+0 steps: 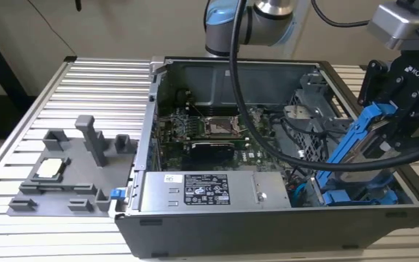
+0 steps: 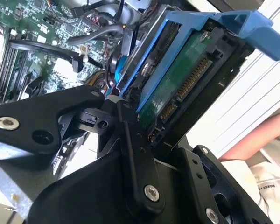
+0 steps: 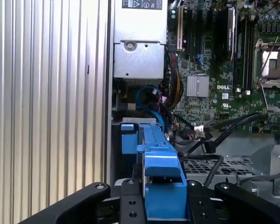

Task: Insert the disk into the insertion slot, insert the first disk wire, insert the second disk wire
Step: 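Insert the disk into the insertion slot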

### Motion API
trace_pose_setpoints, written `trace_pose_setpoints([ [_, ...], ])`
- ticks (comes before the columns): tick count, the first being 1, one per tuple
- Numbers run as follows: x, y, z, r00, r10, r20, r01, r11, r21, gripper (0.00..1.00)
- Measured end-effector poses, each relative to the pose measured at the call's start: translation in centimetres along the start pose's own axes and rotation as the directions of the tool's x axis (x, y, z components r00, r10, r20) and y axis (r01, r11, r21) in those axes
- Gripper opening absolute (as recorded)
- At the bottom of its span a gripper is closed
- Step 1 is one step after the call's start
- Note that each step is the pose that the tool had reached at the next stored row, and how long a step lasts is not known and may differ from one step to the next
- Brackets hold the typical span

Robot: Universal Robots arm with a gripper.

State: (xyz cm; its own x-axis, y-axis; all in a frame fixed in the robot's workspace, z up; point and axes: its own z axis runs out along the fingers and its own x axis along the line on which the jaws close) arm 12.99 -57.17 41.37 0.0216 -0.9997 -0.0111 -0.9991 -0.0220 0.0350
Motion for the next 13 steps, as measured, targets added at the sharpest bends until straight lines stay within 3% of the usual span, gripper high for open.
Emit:
trace_pose_setpoints([
  [13, 0.03, -0.16, 2.22, 1.0, 0.0, 0.0008, 0.0, 1.0, 0.0, 0.32],
])
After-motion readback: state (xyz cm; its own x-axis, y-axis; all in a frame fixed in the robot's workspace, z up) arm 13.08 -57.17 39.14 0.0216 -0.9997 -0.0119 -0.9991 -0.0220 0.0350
